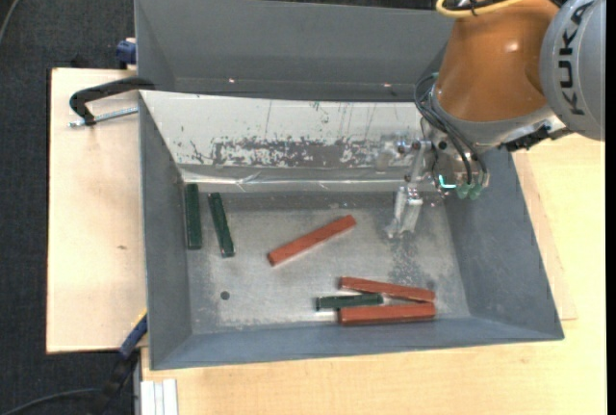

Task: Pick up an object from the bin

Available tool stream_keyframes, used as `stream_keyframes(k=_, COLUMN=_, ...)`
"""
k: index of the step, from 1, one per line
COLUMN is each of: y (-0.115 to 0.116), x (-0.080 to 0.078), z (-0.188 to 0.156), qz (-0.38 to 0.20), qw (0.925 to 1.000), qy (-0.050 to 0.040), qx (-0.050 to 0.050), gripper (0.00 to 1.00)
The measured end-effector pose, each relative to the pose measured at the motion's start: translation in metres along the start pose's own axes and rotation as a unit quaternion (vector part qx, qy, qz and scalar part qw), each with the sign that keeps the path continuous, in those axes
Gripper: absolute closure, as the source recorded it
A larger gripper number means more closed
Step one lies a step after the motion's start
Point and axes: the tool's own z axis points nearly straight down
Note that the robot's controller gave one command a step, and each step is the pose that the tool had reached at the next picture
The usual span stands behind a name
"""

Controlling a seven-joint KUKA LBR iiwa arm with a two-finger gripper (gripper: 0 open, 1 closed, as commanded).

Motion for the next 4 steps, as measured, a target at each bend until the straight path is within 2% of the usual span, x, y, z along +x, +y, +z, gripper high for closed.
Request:
stream_keyframes(k=1, y=0.038, x=-0.008, z=0.124, qz=0.016, qw=0.9999, qy=0.0009, qx=0.001, gripper=0.00)
stream_keyframes(k=2, y=0.038, x=-0.010, z=0.119, qz=0.016, qw=0.9999, qy=-0.0031, qx=0.000, gripper=1.00)
stream_keyframes(k=3, y=0.038, x=-0.010, z=0.119, qz=0.016, qw=0.9999, qy=-0.0031, qx=0.000, gripper=0.00)
stream_keyframes(k=4, y=0.106, x=-0.019, z=0.136, qz=-0.041, qw=0.9992, qy=-0.0047, qx=-0.001, gripper=0.00)
